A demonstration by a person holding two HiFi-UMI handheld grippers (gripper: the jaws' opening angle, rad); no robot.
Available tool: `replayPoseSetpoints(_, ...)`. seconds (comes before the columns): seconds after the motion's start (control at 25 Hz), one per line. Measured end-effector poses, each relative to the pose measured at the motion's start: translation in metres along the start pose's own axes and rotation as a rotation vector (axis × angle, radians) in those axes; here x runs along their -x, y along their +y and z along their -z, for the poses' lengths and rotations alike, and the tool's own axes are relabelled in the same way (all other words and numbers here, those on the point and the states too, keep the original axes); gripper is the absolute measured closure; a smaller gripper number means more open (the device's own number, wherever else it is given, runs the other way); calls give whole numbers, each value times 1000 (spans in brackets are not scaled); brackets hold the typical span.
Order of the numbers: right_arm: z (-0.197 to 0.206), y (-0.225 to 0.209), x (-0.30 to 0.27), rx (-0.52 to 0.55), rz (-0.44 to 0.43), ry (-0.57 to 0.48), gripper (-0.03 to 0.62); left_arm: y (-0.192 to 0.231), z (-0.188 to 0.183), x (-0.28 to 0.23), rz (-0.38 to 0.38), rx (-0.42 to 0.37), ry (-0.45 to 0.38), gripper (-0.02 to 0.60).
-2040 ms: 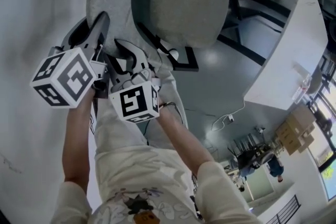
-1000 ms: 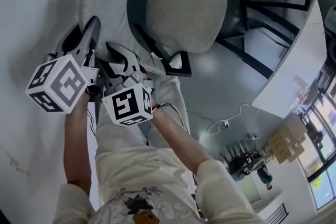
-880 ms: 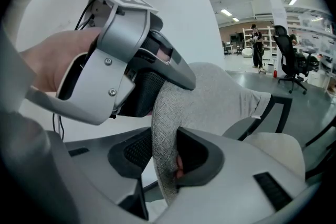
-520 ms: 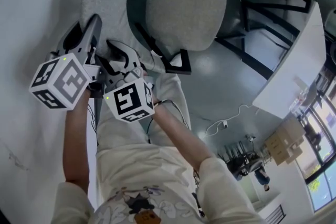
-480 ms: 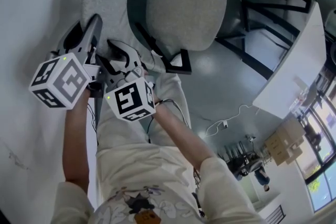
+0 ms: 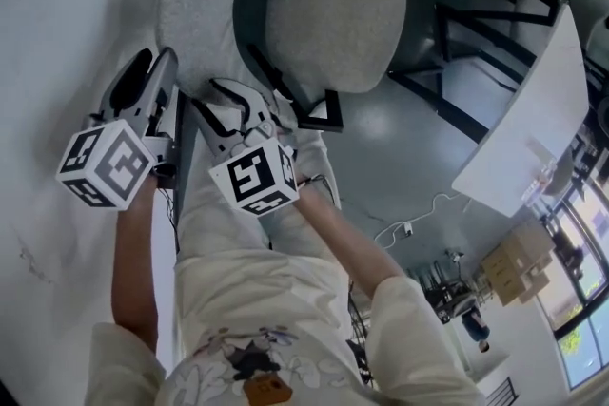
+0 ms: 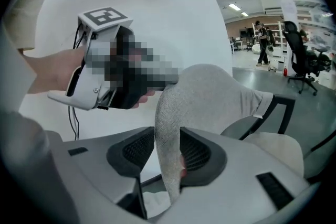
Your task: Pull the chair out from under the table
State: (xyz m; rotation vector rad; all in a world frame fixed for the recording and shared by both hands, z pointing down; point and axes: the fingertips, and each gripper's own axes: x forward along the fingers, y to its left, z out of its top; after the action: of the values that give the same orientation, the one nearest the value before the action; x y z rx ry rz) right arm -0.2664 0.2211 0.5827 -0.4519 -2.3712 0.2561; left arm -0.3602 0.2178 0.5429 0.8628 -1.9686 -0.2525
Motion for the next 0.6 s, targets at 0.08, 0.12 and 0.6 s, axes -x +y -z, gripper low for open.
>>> replayPoseSetpoints(0.08,4,-2,12,0,-1,9,447,0,2,9,-14,-11,-6,416)
replayPoseSetpoints(0.12,7,-3,19,3,-2,15,447,-2,5,13,-16,-20,-4,417)
replayPoseSetpoints(0.6,-6,0,132,-73,41,-30,546,-103,23,73,103,-102,24,502)
